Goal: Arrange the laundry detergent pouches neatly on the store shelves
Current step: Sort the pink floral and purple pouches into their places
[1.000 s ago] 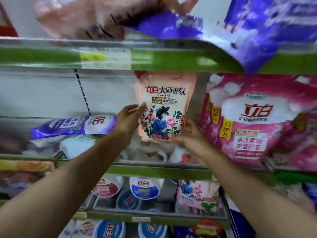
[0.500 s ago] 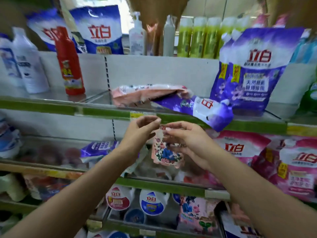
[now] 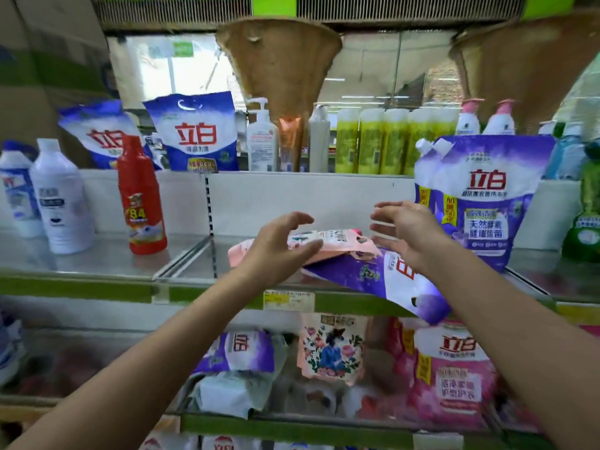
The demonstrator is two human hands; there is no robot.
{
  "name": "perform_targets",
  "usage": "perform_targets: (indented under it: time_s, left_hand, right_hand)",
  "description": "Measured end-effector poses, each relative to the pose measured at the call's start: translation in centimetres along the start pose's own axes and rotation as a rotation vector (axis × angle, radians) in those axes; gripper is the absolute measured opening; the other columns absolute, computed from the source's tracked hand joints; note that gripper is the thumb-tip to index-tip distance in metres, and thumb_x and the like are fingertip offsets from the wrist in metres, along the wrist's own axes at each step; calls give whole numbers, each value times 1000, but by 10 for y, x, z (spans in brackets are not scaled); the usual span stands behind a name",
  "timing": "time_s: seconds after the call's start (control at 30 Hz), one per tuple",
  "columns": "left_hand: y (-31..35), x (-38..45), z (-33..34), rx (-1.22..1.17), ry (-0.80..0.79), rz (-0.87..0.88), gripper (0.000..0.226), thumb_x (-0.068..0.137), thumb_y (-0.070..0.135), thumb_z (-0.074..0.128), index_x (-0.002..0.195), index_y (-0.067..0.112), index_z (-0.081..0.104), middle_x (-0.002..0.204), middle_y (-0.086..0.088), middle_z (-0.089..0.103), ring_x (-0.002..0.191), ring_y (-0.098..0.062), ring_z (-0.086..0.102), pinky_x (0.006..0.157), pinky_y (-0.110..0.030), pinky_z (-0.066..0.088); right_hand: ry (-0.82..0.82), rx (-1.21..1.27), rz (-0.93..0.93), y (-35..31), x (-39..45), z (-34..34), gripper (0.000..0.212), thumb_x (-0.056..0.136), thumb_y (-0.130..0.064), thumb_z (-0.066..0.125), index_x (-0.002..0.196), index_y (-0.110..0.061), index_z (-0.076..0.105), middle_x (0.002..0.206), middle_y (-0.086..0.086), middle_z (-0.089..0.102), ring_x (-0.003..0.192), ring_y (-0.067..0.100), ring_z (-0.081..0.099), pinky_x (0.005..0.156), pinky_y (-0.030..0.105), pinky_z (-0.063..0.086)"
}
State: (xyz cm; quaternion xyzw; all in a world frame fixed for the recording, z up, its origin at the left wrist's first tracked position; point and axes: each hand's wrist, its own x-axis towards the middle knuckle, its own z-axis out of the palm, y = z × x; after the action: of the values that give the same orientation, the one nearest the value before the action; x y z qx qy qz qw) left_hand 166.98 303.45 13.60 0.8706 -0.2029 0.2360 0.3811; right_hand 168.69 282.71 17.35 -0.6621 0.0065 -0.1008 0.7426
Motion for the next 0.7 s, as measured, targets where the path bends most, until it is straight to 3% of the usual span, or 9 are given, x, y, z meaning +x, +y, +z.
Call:
perform_targets:
  time_s: [0.1,0.2,0.27,0.33,0.43,0.53,0.57,0.63,0.7]
  left_hand:
    - [-4,11,14,201,-158,9,62,87,47,63,140,23,43,141,-1,49,126,-21,48,105,-38,42]
    - [-20,19,32,541,-130,165,63,89,55,54,141,23,39,143,-2,48,126,-26,47,103,-36,38]
    - [-31,22,40,637,-76,233,57,91,54,49,137,22,43,139,-1,51,123,-27,49,102,-36,35]
    - [-39,25,47,719,-37,280,55,91,56,43,132,19,50,132,-4,58,115,-29,57,98,-37,41]
    - [-43,29,52,818,29,338,59,87,57,35,119,17,62,112,-5,71,90,-28,70,76,-35,55]
    - [-47,36,47,762,144,338,47,87,50,37,107,22,68,91,2,75,69,-24,71,54,-28,50]
    - [-46,37,44,701,168,314,45,88,51,37,106,24,68,86,3,75,67,-25,70,51,-28,48]
    - [-47,41,35,566,229,257,45,90,53,36,111,27,65,85,0,74,69,-29,69,51,-31,45]
    - [-51,45,24,468,297,235,47,90,55,33,113,28,64,83,-3,74,70,-32,68,52,-29,40]
  right_hand:
    - [64,-49,17,7,16,-1,13,94,-3,53,104,-11,58,98,9,60,96,25,56,86,40,49]
    - [78,-75,31,12,29,-4,15,94,-5,54,106,-11,59,107,10,59,99,25,53,87,39,48]
    - [65,-75,45,15,37,-7,15,94,-6,54,107,-11,59,108,11,58,100,24,53,92,41,47]
    - [56,-75,58,17,46,-9,14,95,-8,55,108,-11,58,110,11,58,102,25,53,95,42,46]
    - [39,-63,86,20,59,-10,7,96,-11,54,102,-10,56,110,13,56,101,26,52,91,41,46]
    - [86,-25,111,24,71,-7,8,97,-17,53,90,-13,53,110,17,53,90,23,53,87,39,44]
    - [111,-7,112,25,75,-7,7,98,-19,51,96,-12,53,114,22,54,92,24,55,87,40,44]
    - [144,7,116,29,82,-5,24,99,-21,47,119,-8,50,128,24,53,111,31,57,93,42,46]
    - [135,4,134,33,87,-3,29,100,-23,46,124,-7,48,121,21,54,110,30,57,88,41,46]
